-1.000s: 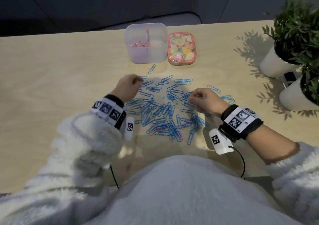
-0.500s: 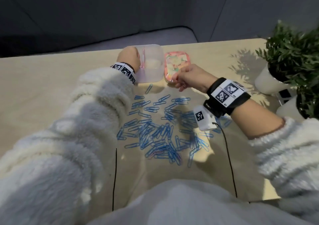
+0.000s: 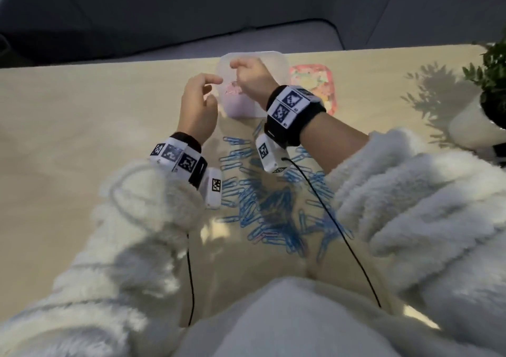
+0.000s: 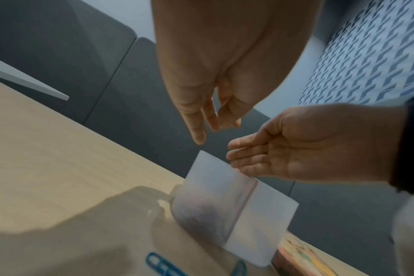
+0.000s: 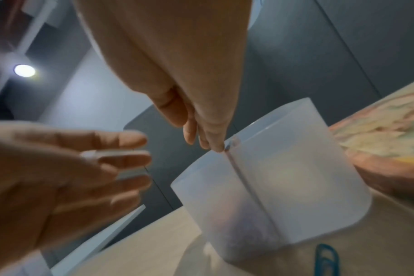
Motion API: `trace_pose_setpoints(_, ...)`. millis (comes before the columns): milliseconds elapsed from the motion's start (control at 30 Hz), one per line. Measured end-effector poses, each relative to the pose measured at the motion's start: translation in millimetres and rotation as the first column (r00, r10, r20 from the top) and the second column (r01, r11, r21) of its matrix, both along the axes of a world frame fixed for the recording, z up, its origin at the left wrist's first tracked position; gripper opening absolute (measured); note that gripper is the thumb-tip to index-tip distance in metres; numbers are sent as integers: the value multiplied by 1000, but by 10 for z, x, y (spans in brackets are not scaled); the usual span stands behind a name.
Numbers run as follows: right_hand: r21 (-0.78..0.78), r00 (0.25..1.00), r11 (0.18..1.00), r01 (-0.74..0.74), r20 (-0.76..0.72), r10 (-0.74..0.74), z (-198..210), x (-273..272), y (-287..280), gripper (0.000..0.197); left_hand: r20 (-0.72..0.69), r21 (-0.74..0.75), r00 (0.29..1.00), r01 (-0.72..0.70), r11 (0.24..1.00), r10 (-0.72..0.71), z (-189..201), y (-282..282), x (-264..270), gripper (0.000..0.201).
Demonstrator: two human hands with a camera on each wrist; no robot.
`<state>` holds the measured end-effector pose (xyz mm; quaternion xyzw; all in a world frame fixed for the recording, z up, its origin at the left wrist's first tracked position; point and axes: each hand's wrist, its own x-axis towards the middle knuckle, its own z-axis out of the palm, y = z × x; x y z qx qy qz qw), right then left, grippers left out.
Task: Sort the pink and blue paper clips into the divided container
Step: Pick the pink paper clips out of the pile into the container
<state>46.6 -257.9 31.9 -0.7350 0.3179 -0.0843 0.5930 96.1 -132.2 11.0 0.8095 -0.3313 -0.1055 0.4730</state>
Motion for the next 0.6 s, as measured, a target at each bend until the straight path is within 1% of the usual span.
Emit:
trace_pose_setpoints(67, -3, 995, 998, 64, 79, -64, 11, -192, -27, 38, 0, 35, 999, 33, 999, -33, -76, 193, -153, 33)
trace_pose_setpoints(133, -28, 983, 992, 124, 142, -119, 23, -489, -49, 34, -41, 125, 993, 115, 985, -111, -175, 422, -362, 24)
trace_pose_setpoints(167, -51, 981, 991, 122, 160, -113, 7, -675, -53, 30, -76, 179, 985, 169, 969, -158, -225, 538, -482, 19)
trace_pose_setpoints(200, -76, 986, 993, 86, 150, -74, -18, -895, -38, 27, -108, 232, 973, 225, 946, -205, -269, 651, -606, 16)
trace_pose_setpoints(233, -97, 994, 995, 21, 111, -10, -43, -1135, 1, 24, -138, 276, 957, 286, 918, -257, -310, 756, -730, 13)
trace_pose_setpoints(300, -184, 985, 968, -173, -46, 167, -148, -1635, 114, 18, -178, 340, 908, 419, 842, -380, -369, 929, -965, 11)
trace_pose_setpoints(367, -237, 931, 908, -344, -215, 297, -291, -2058, 248, 16, -206, 425, 856, 516, 744, -475, -417, 1053, -1146, 19)
trace_pose_setpoints(400, -254, 893, 873, -417, -291, 343, -366, -2214, 319, 17, -223, 468, 848, 526, 710, -481, -434, 1097, -1214, 20)
trace_pose_setpoints(467, -281, 812, 789, -546, -407, 418, -472, -2428, 475, 18, -219, 521, 857, 507, 687, -467, -473, 1160, -1305, 17)
trace_pose_setpoints(500, -300, 786, 754, -584, -441, 433, -507, -2482, 553, 17, -206, 528, 858, 503, 684, -471, -489, 1183, -1332, 16)
trace_pose_setpoints(533, -328, 777, 730, -599, -457, 433, -534, -2502, 626, 17, -194, 531, 856, 502, 683, -479, -500, 1198, -1353, 16)
trace_pose_setpoints(600, -395, 796, 703, -591, -431, 426, -555, -2475, 771, 14, -158, 533, 861, 486, 693, -483, -516, 1207, -1371, 14)
